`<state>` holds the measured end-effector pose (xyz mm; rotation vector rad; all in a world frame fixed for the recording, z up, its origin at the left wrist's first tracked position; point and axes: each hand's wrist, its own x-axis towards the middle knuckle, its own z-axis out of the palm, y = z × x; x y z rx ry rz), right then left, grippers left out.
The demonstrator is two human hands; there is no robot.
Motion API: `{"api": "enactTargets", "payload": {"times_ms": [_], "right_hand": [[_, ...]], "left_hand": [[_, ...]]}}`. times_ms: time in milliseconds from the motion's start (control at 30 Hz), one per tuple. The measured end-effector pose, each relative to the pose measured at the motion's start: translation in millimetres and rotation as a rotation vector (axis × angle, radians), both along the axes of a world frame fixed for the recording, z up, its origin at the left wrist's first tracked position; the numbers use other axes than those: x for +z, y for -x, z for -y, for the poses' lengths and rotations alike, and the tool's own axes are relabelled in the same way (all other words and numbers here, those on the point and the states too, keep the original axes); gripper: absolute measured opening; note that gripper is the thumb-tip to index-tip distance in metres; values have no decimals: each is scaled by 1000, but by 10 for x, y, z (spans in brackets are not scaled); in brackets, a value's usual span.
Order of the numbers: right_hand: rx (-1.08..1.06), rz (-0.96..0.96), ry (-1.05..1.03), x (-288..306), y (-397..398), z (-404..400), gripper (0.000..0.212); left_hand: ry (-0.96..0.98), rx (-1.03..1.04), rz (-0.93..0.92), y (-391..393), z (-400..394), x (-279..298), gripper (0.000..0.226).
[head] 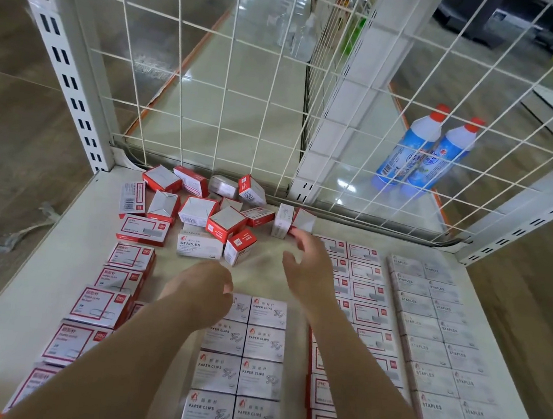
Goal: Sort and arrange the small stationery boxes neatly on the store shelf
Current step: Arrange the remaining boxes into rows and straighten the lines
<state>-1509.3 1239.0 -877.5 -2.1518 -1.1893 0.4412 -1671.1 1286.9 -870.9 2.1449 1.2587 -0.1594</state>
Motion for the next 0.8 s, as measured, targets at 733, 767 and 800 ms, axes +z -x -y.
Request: {"api": "enactTargets", "payload": {"times_ms": [733,767,800], "right_hand": [[75,175,207,93,-318,-530,31],[70,172,190,76,-327,-510,29],[63,159,174,65,-334,-487,27]], "left_hand": [[153,26,-4,91,36,81,36],[153,26,-6,89,36,86,36],[153,30,-3,84,35,92,36]]}}
